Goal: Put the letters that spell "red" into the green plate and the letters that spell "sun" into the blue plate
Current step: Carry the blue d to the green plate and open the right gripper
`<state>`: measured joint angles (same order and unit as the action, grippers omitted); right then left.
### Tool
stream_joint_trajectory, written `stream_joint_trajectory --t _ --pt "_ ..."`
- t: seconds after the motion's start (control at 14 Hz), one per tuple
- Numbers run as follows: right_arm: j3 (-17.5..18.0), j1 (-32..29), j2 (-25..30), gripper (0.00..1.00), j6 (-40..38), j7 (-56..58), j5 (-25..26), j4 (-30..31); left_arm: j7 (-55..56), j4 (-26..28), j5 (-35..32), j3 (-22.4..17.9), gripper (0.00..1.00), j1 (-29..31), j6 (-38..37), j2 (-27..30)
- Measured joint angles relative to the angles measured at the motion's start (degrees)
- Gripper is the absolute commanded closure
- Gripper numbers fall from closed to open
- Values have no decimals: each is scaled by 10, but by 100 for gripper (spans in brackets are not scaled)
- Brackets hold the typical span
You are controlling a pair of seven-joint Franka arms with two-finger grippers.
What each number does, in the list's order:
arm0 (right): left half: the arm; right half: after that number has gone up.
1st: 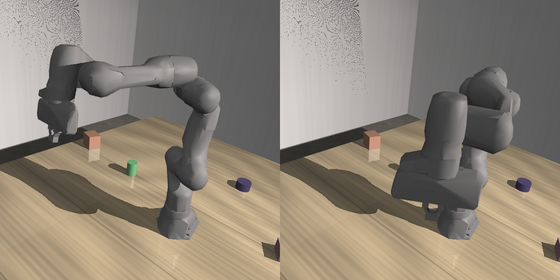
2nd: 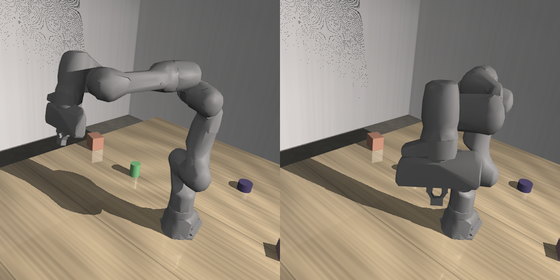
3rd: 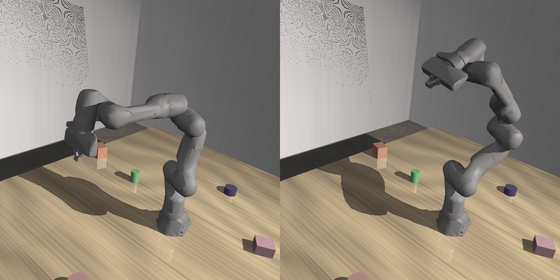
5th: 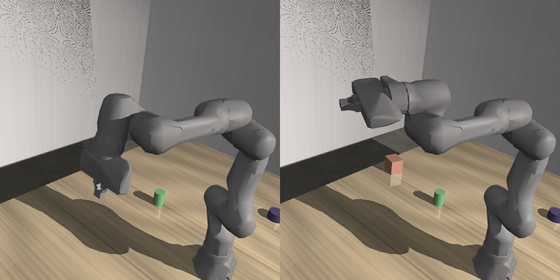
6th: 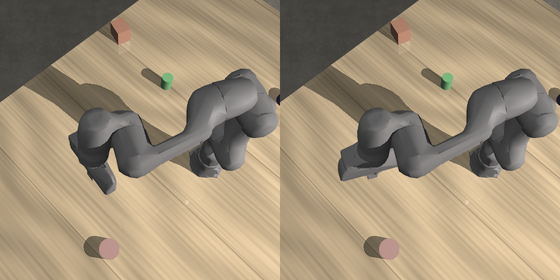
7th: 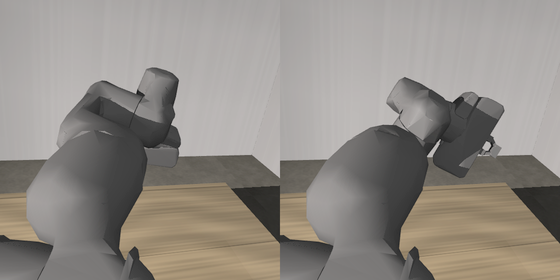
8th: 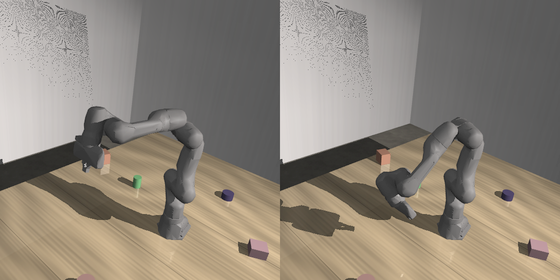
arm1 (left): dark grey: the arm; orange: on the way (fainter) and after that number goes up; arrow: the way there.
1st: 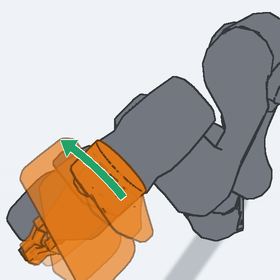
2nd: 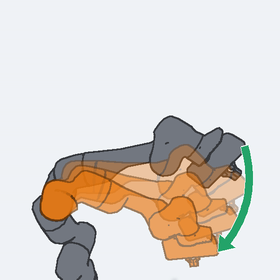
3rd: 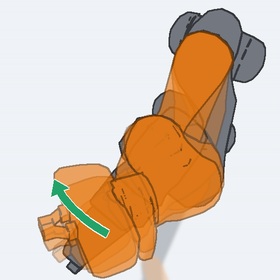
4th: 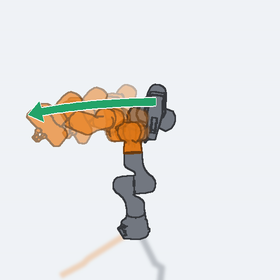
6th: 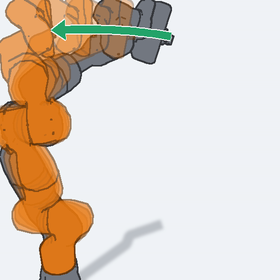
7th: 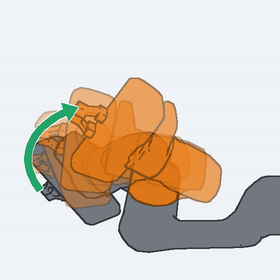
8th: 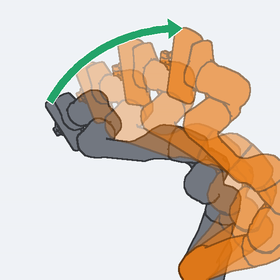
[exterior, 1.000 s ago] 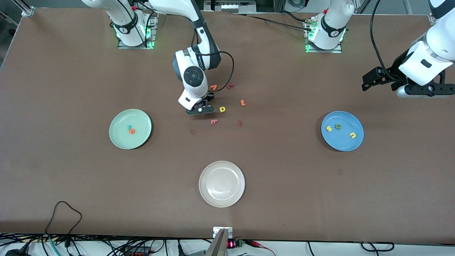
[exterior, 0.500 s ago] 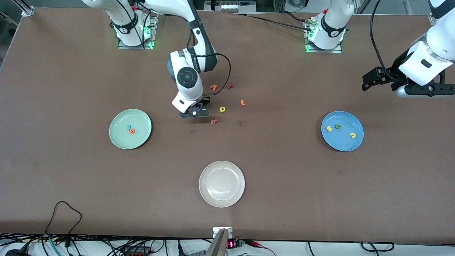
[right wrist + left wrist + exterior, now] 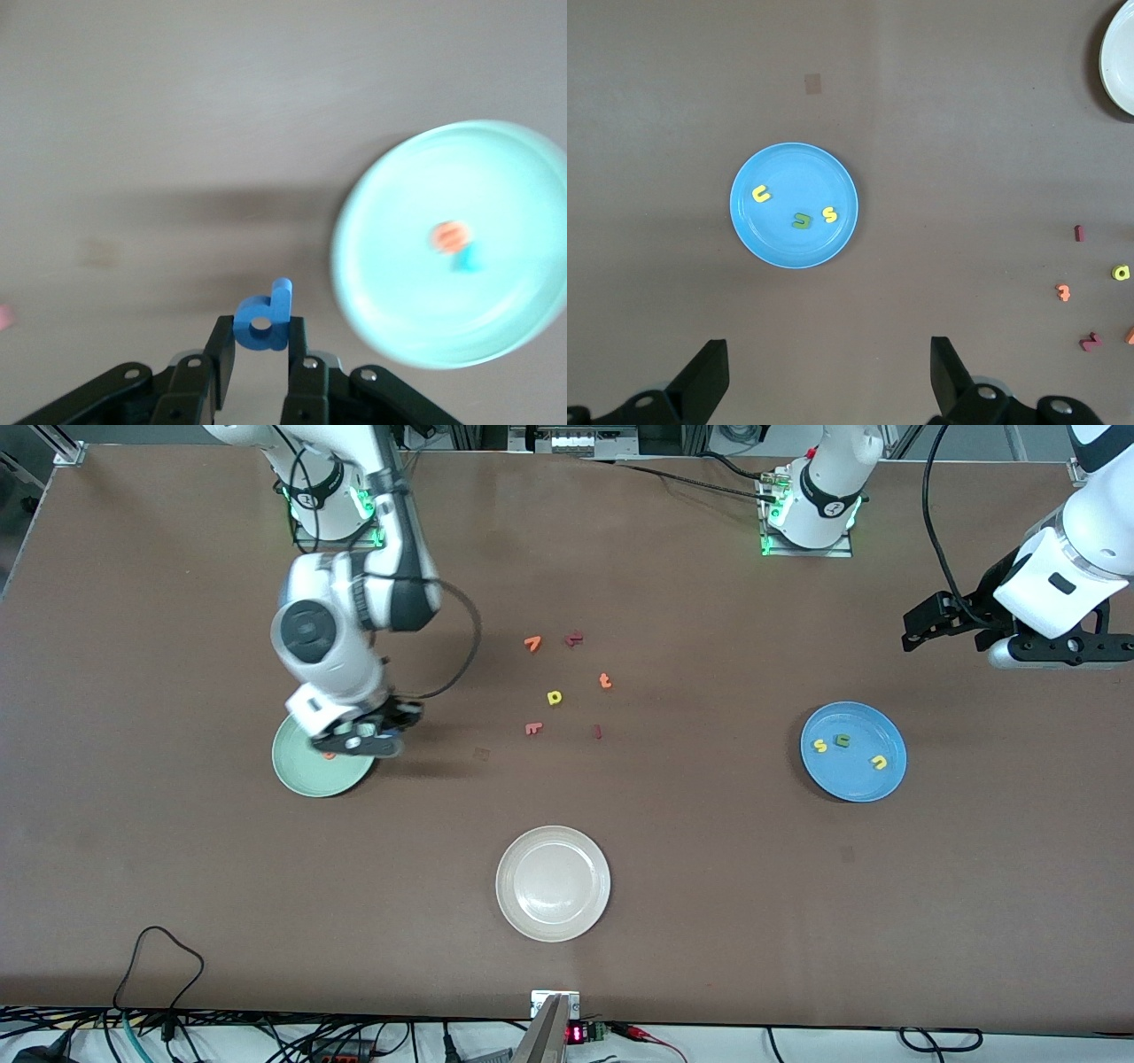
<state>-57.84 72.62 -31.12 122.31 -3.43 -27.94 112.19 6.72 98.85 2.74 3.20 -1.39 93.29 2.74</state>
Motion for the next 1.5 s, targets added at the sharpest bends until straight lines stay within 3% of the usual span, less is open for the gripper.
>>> stream_joint_trajectory --t 0.21,0.5,0.71,0.79,0.86,0.93,1.21,1.5 --pt "1 -67 -11 82 3 71 0 20 0 0 0 0 0 0 0 0" --pt "7 -86 -37 80 54 101 0 45 0 0 0 0 0 0 0 0" --pt "48 -104 -51 77 92 101 -12 55 0 0 0 0 0 0 0 0" --pt "68 -115 -56 66 103 101 -18 56 0 0 0 0 0 0 0 0" --pt "83 -123 -61 27 109 100 -23 56 0 0 0 0 0 0 0 0" --pt "90 -126 -65 0 113 100 -25 56 0 0 0 0 0 0 0 0" --pt "89 -126 -61 0 112 99 -32 49 0 0 0 0 0 0 -1 0" --pt "40 -122 -14 0 37 102 -32 -14 -1 0 0 0 0 0 -2 0"
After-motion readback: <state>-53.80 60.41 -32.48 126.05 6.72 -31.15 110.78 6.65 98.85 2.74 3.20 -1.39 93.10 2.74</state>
